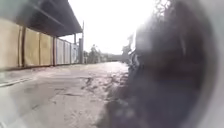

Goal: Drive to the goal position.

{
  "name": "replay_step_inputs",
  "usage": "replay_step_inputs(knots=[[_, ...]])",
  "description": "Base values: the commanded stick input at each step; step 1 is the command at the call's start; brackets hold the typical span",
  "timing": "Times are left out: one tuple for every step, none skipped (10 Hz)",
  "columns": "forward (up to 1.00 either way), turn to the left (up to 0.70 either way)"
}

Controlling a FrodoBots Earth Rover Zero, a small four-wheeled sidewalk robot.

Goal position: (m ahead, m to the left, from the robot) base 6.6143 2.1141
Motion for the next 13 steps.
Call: replay_step_inputs(knots=[[1.0,0.0],[1.0,0.0],[1.0,0.0],[1.0,0.0],[1.0,0.0],[1.0,-0.02],[1.0,-0.08],[1.0,-0.4],[1.0,-0.28],[1.0,-0.08],[1.0,0.0],[1.0,0.0],[1.0,0.0]])
